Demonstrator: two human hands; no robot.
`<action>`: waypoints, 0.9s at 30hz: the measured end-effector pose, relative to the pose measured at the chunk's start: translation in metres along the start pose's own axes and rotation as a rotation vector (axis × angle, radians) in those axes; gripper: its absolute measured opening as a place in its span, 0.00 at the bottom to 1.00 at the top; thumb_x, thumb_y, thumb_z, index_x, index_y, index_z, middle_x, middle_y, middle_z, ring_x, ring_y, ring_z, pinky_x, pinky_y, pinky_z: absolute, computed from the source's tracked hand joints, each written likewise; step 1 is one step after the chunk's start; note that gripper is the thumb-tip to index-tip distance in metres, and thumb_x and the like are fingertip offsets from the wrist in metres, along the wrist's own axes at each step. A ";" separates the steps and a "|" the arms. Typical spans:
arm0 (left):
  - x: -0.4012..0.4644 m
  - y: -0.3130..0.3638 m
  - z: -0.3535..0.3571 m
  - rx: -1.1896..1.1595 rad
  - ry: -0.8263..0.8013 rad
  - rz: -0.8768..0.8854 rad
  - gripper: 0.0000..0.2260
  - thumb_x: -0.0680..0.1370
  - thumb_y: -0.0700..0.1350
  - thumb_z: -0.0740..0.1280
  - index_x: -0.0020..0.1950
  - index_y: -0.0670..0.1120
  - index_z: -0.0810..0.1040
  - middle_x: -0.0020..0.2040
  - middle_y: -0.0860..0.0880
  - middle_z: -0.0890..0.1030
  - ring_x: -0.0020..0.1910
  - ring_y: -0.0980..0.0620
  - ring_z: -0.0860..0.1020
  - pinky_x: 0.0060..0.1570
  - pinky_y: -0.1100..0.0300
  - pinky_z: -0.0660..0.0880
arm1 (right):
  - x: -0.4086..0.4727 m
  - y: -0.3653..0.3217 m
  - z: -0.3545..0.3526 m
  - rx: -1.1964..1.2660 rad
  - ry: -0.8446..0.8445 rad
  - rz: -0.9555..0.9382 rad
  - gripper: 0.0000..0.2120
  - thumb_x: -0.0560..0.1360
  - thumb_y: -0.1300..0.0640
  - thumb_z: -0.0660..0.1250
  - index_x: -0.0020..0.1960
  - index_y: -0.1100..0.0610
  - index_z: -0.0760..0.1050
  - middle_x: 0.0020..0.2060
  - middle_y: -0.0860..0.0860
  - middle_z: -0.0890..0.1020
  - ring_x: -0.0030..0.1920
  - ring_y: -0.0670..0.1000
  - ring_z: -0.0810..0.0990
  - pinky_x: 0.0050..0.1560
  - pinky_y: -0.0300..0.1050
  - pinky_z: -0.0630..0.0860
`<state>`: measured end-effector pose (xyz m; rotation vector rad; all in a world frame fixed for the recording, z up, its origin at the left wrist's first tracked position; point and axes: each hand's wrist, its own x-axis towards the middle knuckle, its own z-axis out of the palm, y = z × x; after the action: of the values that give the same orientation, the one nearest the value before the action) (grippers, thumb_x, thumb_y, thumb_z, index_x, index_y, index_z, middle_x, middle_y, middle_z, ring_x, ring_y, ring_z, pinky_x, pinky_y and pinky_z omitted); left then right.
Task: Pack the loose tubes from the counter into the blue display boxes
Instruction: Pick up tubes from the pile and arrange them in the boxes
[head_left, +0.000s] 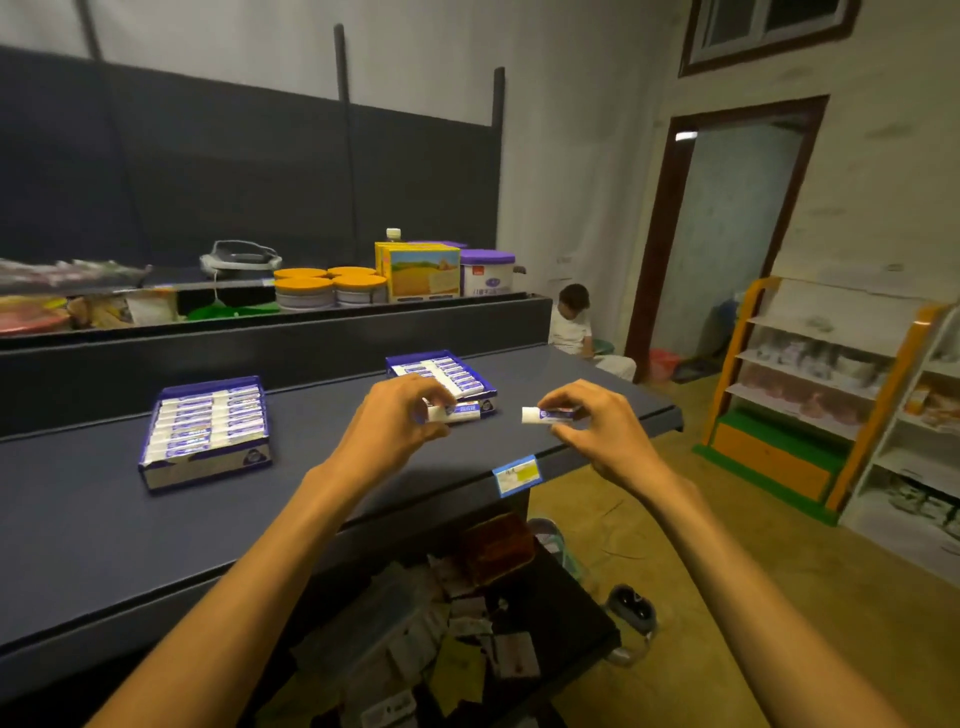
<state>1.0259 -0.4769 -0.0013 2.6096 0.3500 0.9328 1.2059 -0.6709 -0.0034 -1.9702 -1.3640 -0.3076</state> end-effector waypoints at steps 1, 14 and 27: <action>0.004 0.002 0.002 0.008 0.003 -0.021 0.13 0.69 0.43 0.77 0.51 0.50 0.81 0.50 0.51 0.80 0.44 0.54 0.78 0.45 0.57 0.79 | 0.007 0.007 0.001 0.014 -0.010 -0.019 0.13 0.70 0.66 0.73 0.54 0.57 0.81 0.49 0.51 0.81 0.48 0.47 0.79 0.47 0.26 0.71; 0.046 -0.019 0.019 0.128 0.062 -0.186 0.13 0.71 0.43 0.76 0.54 0.47 0.81 0.53 0.48 0.79 0.50 0.52 0.79 0.48 0.54 0.80 | 0.105 0.055 0.053 0.144 -0.164 -0.210 0.14 0.73 0.62 0.72 0.58 0.59 0.78 0.55 0.53 0.80 0.53 0.42 0.74 0.45 0.22 0.70; 0.085 -0.055 0.031 0.182 -0.139 -0.318 0.13 0.73 0.43 0.74 0.57 0.47 0.84 0.53 0.46 0.83 0.46 0.52 0.80 0.47 0.60 0.77 | 0.172 0.074 0.087 0.229 -0.223 -0.190 0.14 0.74 0.57 0.72 0.58 0.56 0.78 0.54 0.49 0.80 0.52 0.42 0.76 0.42 0.25 0.72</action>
<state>1.1037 -0.4049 0.0023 2.6509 0.8183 0.6351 1.3261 -0.5033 -0.0016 -1.7282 -1.6547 -0.0157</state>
